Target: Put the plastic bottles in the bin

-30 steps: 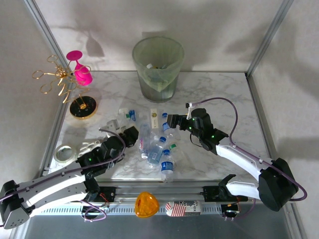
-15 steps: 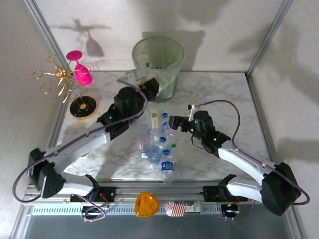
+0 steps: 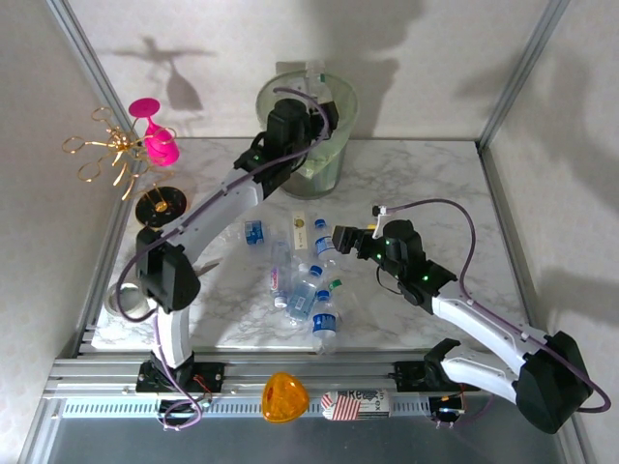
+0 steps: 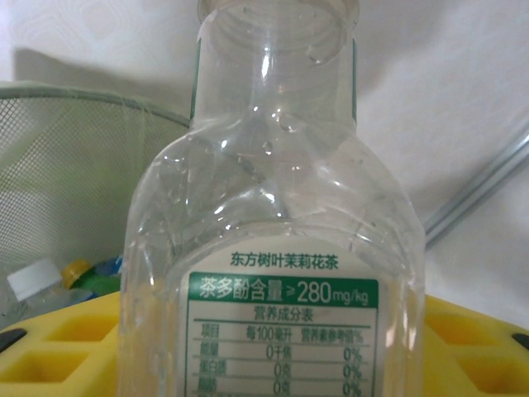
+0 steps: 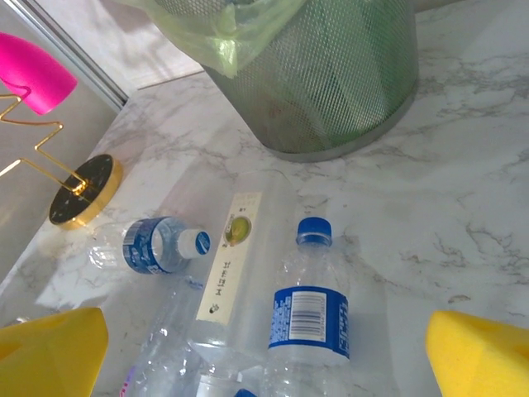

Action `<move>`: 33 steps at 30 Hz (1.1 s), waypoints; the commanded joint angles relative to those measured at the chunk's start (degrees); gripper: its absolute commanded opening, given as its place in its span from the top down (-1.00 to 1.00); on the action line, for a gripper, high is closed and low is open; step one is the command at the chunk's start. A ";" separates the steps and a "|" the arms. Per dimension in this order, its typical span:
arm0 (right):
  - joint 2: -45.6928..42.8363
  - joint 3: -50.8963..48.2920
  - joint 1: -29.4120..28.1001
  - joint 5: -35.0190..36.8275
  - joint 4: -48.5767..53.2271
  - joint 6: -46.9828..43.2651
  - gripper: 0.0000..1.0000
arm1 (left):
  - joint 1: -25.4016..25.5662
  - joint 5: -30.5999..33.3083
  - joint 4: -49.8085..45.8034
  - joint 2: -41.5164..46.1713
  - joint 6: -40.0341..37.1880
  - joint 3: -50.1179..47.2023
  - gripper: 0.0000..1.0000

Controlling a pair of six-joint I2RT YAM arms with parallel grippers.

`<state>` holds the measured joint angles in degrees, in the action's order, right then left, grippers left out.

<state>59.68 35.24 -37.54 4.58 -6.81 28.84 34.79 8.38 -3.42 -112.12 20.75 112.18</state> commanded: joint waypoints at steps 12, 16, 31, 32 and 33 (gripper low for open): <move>-2.26 -2.21 -0.43 3.04 7.04 -1.23 -0.98 | -2.44 1.99 -13.52 -15.12 -3.36 20.55 -0.12; -1.98 -2.23 -0.43 3.52 7.51 -1.17 -0.98 | -2.44 0.78 -13.42 -14.78 -2.10 20.90 -0.72; 8.58 2.28 -0.46 -0.68 7.78 -3.17 -0.98 | 1.24 -2.13 -3.61 4.60 -1.74 2.85 -0.99; 9.49 2.61 -0.50 -1.01 7.70 -3.38 -0.98 | 1.70 -2.14 -1.72 7.05 -1.64 -0.70 -0.99; 10.38 2.97 -0.52 -1.47 7.47 -3.67 -0.98 | 2.15 -1.99 0.60 9.99 -1.47 -5.21 -0.99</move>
<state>68.38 35.73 -37.54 4.82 0.95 26.59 35.59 7.66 -10.00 -109.65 19.07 113.14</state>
